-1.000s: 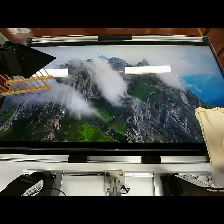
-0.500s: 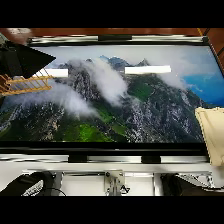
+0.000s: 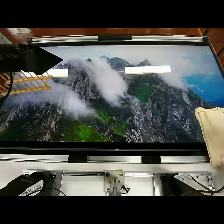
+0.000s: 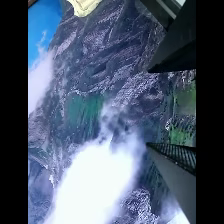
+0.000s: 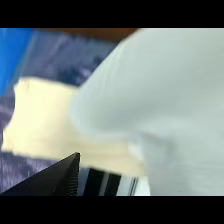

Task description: Fold the shirts.

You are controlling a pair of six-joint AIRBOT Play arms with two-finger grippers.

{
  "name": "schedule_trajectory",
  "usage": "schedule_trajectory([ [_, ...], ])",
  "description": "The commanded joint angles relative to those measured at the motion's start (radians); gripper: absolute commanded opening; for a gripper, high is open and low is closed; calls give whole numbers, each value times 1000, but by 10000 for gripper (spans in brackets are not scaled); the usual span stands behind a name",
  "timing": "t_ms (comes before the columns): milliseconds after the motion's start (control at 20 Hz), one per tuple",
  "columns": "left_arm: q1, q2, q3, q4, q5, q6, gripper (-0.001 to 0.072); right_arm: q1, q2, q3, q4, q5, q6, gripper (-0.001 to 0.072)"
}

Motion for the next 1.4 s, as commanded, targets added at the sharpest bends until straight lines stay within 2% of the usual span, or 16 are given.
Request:
schedule_trajectory([
  [0,0,-35,0,3,-2,0,525,126,42,-133,14,82,14,551],
  [100,0,-46,0,3,-3,0,525,243,75,-248,29,46,55,551],
  [250,0,-69,0,29,-5,0,525,471,90,-407,179,-25,104,551],
  [350,0,-98,0,82,-19,-1,524,647,90,-467,259,-135,140,551],
  [450,0,-138,0,123,-68,-5,524,849,80,-487,266,-293,177,551],
  [500,0,-158,0,138,-93,-4,499,935,68,-487,259,-362,181,551],
  [550,-2,-179,0,165,-117,-4,411,1020,56,-487,227,-422,198,551],
  [600,-9,-197,0,217,-137,-5,383,1114,41,-487,153,-457,218,551],
  [650,-26,-212,0,301,-153,-30,383,1206,25,-487,46,-452,232,551],
  [750,-70,-247,0,566,-212,-140,386,1344,-8,-487,-130,-380,267,551],
  [800,-87,-271,0,665,-250,-180,413,1379,-24,-487,-155,-347,267,551],
  [900,-93,-319,0,690,-300,-199,552,1405,-55,-487,-132,-309,267,551],
  [1000,-93,-343,0,673,-301,-198,553,1405,-66,-487,-75,-308,267,551],
  [1350,-93,-344,0,620,-270,-198,551,1405,-66,-487,-72,-315,264,551],
])
